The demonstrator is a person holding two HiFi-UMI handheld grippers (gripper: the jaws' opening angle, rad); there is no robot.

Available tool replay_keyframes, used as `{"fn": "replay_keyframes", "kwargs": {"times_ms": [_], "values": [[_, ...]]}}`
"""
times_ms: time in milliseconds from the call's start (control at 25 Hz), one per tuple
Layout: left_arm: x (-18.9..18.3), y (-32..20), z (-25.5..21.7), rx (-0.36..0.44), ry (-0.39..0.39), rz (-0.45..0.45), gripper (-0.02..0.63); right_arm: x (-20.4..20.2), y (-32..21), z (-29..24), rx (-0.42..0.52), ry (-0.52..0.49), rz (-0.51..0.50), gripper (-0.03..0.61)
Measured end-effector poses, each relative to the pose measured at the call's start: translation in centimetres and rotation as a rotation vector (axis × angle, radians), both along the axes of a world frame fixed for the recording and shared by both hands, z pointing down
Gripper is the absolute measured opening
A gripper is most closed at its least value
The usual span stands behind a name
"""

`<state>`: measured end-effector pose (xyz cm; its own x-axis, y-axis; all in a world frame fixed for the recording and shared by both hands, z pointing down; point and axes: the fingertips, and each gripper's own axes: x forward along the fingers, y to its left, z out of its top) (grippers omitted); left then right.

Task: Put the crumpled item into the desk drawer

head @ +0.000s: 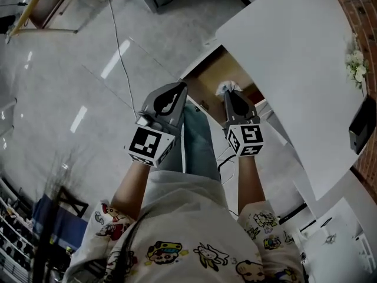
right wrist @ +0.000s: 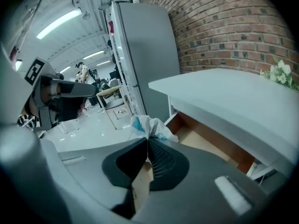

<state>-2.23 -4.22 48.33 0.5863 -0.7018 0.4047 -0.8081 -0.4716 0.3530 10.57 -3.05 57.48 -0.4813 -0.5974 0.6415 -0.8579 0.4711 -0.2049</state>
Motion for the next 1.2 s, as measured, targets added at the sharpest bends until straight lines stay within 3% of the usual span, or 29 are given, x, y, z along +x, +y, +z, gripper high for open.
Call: {"fn": "replay_keyframes", "kwargs": {"times_ms": [360, 720, 1200], "values": [[1.3, 1.6, 7.9, -0.097, 0.002, 0.031, 0.000, 0.8, 1.4, 9.2, -0.116, 0.128, -0.068, 0.014], [1.5, 2.6, 13.5, -0.154, -0.051, 0.070, 0.000, 1.4, 2.1, 16.4, -0.262, 0.186, -0.101, 0.014], [3.2, 3.0, 17.2, -0.220, -0.064, 0.130, 0.000, 2.1, 4.7, 22.1, -0.429, 0.279, -0.174, 0.017]]}}
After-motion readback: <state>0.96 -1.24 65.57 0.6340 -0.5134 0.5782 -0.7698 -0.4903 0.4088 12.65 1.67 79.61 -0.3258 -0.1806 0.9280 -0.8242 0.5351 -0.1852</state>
